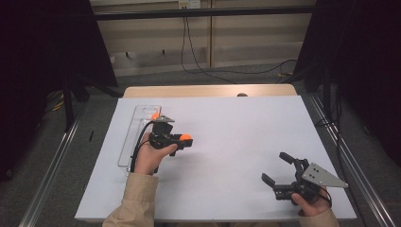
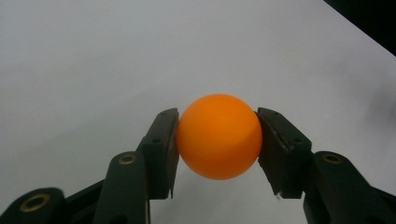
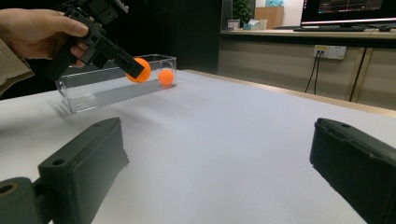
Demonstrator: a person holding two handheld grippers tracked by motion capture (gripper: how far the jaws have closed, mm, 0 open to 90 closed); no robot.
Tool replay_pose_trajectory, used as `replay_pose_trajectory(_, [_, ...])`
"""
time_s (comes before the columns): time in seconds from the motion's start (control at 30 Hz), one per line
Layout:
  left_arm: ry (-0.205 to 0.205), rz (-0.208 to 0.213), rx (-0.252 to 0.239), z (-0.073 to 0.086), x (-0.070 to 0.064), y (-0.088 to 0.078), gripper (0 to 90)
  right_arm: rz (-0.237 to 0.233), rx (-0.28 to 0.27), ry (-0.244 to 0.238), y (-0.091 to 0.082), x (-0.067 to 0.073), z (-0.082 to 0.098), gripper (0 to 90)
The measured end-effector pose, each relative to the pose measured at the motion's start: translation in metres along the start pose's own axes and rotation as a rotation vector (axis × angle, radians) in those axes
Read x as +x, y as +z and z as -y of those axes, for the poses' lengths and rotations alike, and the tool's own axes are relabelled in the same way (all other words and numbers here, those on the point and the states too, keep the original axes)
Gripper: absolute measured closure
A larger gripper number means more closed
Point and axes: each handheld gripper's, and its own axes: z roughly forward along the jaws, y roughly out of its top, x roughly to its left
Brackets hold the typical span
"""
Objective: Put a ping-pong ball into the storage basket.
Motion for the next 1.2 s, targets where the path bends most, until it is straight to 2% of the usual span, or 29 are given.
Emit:
replay_pose_trajectory(0.5, [-0.019, -0.006, -0.019, 0.0, 0.006, -0.009, 50.7, 0.001, 0.0, -0.001, 0.0, 0.0, 0.0, 2.6])
replay_pose_trajectory(1.2, [-0.022, -0.028, -0.028, 0.002, 0.014, -0.02, 50.7, 0.0, 0.0, -0.001, 0.0, 0.0, 0.0, 2.6])
